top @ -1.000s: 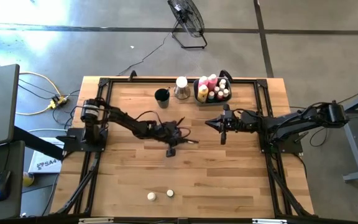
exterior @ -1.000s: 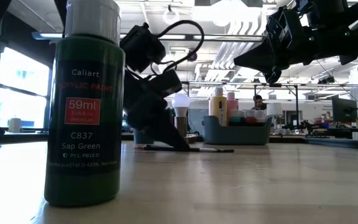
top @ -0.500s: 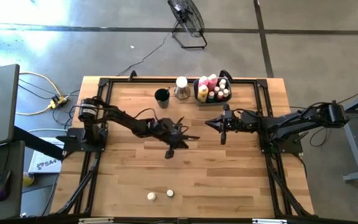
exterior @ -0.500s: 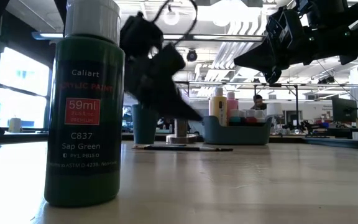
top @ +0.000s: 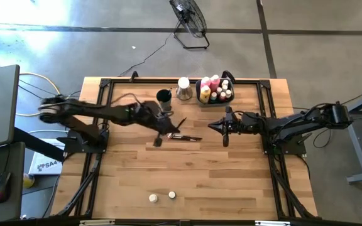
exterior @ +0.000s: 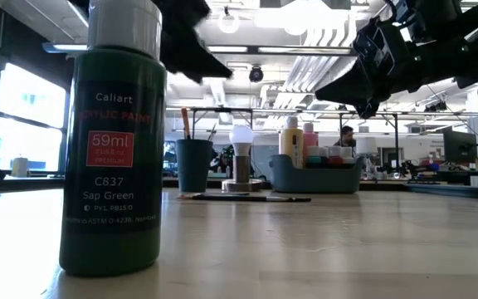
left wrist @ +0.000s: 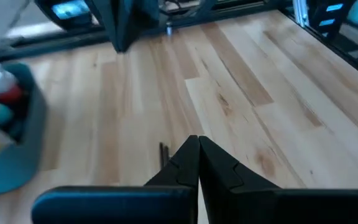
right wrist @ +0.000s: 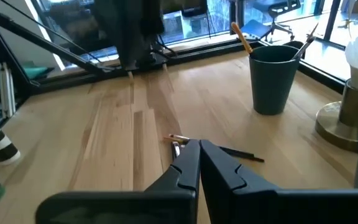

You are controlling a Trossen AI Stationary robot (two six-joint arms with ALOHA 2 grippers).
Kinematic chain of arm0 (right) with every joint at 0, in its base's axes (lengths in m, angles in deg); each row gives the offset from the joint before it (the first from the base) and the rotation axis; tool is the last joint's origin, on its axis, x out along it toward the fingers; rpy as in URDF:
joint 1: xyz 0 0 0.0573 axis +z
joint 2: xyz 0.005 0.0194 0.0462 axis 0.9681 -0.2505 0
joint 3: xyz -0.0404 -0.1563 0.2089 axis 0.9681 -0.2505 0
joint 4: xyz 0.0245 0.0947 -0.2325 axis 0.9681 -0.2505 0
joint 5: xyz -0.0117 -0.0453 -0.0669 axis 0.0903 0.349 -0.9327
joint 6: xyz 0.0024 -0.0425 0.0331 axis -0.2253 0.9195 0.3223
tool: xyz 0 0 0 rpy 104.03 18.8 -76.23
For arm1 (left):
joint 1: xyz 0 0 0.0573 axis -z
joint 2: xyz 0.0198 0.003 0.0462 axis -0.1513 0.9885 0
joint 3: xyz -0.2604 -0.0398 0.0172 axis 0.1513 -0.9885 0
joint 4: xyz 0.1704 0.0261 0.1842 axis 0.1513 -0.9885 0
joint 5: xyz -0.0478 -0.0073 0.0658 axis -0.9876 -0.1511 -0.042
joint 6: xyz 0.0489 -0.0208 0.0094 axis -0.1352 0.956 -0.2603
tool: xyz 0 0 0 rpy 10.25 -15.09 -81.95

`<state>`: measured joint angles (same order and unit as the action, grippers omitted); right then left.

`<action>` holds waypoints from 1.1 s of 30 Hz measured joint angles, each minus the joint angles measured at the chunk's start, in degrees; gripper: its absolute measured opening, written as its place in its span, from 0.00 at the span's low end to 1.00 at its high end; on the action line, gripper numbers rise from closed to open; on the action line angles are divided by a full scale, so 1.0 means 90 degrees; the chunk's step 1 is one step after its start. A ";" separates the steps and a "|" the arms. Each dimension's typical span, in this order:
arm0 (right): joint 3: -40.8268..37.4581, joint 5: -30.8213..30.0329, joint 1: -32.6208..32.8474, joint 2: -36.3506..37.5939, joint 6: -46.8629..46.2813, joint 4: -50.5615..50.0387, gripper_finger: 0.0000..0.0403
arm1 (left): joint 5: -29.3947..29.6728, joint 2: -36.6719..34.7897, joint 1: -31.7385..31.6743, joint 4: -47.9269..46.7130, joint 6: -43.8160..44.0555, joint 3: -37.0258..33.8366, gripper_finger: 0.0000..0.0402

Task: Pick & Place Paint Supplies
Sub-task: Put the silver paintbrush into the blue cup

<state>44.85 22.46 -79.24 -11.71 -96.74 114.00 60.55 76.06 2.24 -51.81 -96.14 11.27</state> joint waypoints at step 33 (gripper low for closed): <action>0.1150 -0.1072 0.0478 -0.0052 -0.0477 -0.2046 0.01 | 0.0446 -0.3019 -0.0162 -0.1994 -0.0958 -0.2021 0.00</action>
<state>55.20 12.81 -74.94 -12.18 -101.03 95.59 64.57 48.89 0.78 -69.76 -104.77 -6.92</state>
